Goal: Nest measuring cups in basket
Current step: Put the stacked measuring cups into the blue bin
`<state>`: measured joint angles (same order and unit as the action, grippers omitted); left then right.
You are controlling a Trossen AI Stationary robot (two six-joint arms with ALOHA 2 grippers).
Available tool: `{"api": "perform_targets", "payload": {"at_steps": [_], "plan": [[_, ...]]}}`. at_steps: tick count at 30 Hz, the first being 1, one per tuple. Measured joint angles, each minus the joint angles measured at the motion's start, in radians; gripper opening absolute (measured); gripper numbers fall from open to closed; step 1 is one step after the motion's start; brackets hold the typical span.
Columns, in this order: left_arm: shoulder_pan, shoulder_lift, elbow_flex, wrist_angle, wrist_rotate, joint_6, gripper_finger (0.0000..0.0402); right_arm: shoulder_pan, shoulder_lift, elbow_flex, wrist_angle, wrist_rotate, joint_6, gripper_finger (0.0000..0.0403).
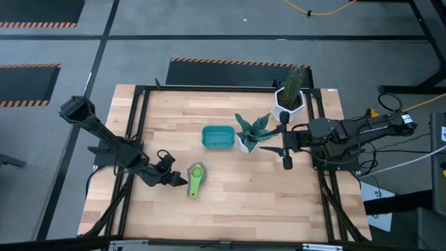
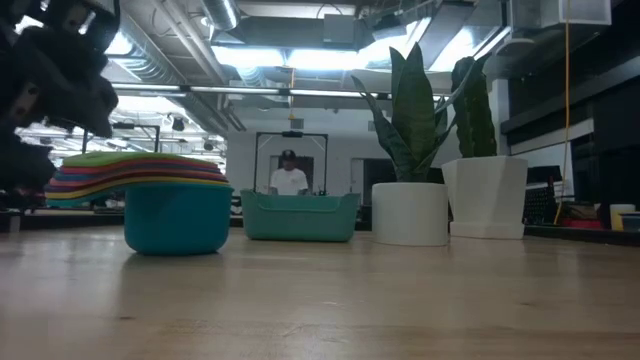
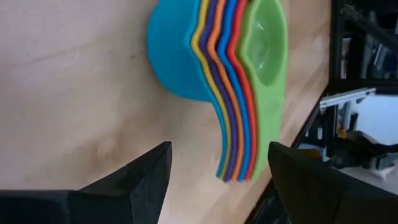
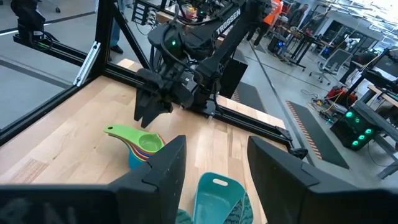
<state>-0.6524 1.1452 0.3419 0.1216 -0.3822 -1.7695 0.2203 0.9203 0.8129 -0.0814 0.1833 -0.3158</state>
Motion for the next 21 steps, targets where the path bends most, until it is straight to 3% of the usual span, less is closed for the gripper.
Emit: {"api": "perform_targets", "payload": {"at_steps": [14, 21], "plan": [[0.011, 0.251, -0.001, 0.335, 0.007, 0.026, 0.0259, 0.0, 0.0, 0.0, -0.005, 0.0, -0.001, 0.0176], [0.013, 0.279, -0.001, 0.396, 0.002, 0.028, 0.0259, 0.0, 0.0, 0.0, -0.008, 0.0, 0.0, 0.0176]]}}
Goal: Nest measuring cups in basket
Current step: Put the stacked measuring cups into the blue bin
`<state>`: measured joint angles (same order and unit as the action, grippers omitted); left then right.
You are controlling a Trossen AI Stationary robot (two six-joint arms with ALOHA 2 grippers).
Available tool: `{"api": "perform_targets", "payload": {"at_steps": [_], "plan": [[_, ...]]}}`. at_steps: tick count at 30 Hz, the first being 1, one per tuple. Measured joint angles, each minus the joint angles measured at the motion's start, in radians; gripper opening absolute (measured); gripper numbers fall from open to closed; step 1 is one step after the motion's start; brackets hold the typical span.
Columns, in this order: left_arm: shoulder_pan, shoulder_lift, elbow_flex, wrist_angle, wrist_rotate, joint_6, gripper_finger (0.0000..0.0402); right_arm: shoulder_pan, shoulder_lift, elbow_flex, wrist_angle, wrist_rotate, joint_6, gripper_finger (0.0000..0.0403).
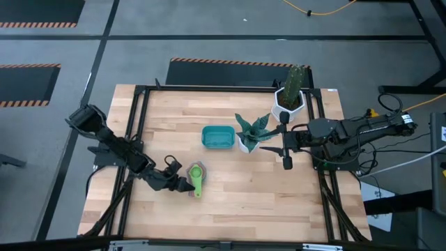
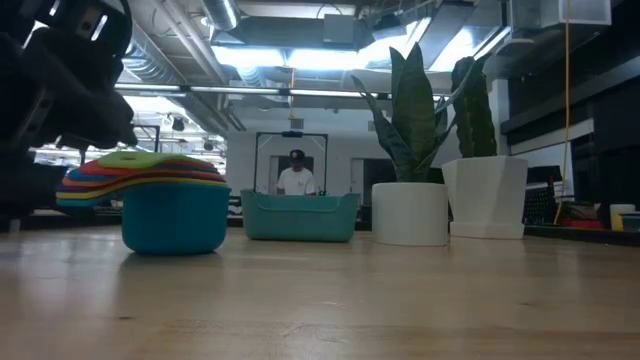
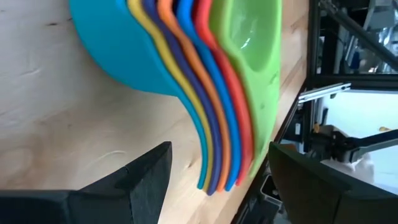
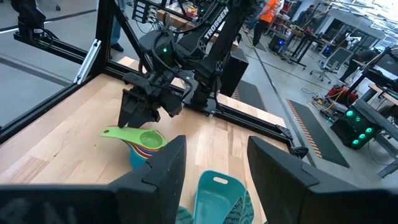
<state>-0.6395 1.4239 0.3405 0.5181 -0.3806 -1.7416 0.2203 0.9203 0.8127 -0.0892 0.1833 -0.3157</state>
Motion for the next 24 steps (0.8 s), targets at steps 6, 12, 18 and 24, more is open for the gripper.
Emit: {"api": "perform_targets", "payload": {"at_steps": [6, 12, 18, 24], "plan": [[0.0, 0.0, 0.0, 0.031, -0.005, 0.007, 0.0259, 0.0, 0.0, 0.0, -0.001, 0.0, 0.0, 0.0176], [0.0, 0.0, 0.0, 0.031, -0.082, 0.025, 0.0259, 0.0, 0.0, 0.0, -0.001, 0.0, 0.0, 0.0176], [0.0, 0.0, 0.0, 0.032, -0.063, 0.024, 0.0259, 0.0, 0.0, 0.0, -0.002, 0.0, 0.0, 0.0176], [0.007, 0.028, 0.0, 0.079, -0.063, 0.023, 0.0259, 0.0, 0.0, 0.0, -0.002, 0.0, 0.0, 0.0176]]}}
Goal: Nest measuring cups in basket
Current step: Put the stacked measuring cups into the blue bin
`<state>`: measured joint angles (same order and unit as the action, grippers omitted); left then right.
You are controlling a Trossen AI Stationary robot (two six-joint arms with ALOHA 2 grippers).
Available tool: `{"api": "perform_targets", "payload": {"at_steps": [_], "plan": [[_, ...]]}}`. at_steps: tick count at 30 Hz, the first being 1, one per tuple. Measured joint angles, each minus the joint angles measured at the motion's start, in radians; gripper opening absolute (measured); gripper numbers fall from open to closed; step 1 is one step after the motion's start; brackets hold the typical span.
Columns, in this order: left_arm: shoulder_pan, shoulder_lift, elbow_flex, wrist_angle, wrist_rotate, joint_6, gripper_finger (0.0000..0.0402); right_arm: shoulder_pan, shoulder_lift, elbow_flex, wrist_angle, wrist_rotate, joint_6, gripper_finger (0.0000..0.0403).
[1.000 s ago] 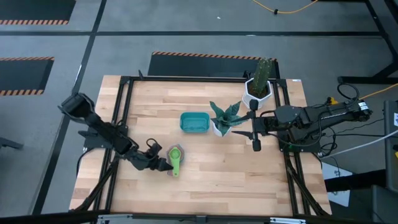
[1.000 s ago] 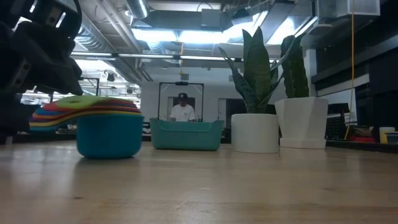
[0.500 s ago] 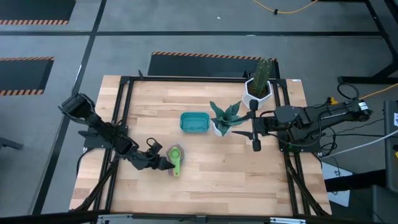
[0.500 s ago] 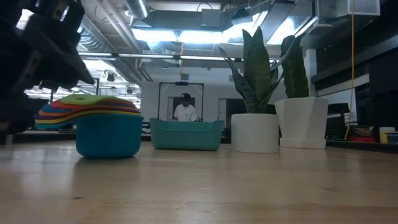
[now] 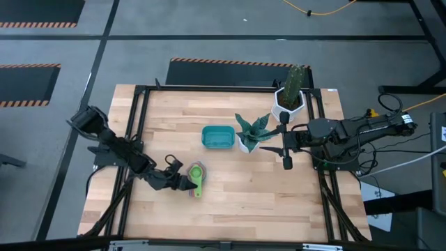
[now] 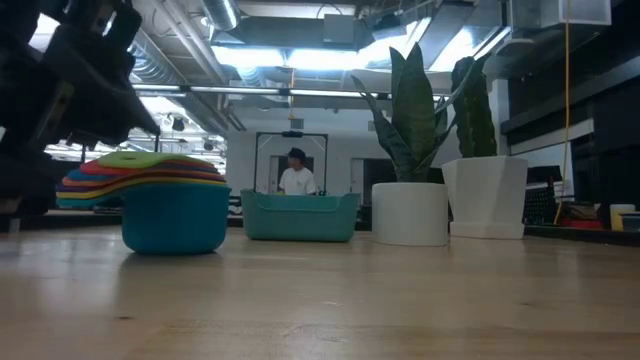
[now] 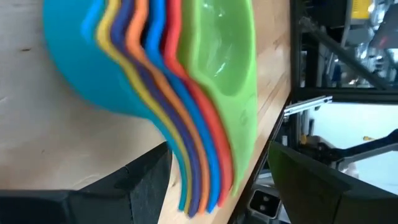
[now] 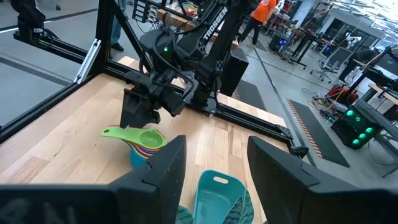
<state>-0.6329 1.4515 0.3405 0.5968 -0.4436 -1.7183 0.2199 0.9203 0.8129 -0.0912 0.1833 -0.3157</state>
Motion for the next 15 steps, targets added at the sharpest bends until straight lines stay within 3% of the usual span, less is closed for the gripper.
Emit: {"api": "perform_targets", "payload": {"at_steps": [15], "plan": [[0.038, 0.275, 0.001, 0.42, -0.008, -0.002, 0.0259, 0.0, 0.0, 0.0, -0.002, 0.0, 0.0, 0.0176]]}}
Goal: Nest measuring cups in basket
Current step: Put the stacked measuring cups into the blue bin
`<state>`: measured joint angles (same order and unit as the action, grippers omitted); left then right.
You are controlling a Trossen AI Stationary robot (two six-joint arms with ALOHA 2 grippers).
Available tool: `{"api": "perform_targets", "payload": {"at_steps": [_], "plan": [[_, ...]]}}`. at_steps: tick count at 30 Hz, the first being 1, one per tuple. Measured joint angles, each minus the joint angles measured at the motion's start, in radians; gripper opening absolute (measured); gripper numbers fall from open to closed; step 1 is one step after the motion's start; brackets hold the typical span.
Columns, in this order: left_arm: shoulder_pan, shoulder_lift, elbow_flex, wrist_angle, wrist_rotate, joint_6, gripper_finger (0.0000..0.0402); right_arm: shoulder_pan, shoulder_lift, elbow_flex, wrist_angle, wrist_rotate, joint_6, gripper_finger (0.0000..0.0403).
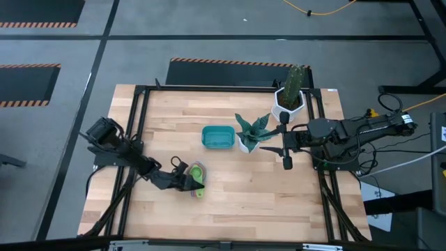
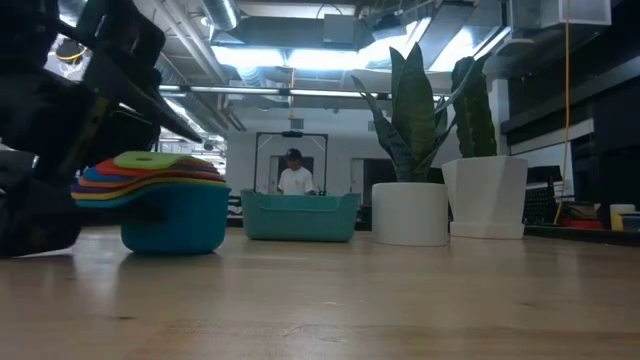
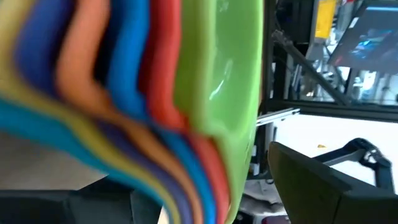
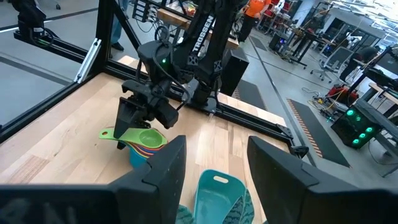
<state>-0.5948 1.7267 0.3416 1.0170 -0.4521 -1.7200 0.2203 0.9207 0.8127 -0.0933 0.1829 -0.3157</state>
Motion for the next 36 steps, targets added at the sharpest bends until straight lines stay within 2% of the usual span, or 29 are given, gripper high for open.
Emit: {"api": "perform_targets", "payload": {"at_steps": [14, 36], "plan": [[0.041, 0.021, 0.001, 0.042, -0.027, 0.028, 0.0259, 0.0, 0.0, 0.0, -0.006, 0.0, 0.0, 0.0176], [0.04, 0.022, 0.001, 0.051, -0.028, 0.026, 0.0259, 0.0, 0.0, 0.0, -0.006, 0.0, 0.0, 0.0176]]}}
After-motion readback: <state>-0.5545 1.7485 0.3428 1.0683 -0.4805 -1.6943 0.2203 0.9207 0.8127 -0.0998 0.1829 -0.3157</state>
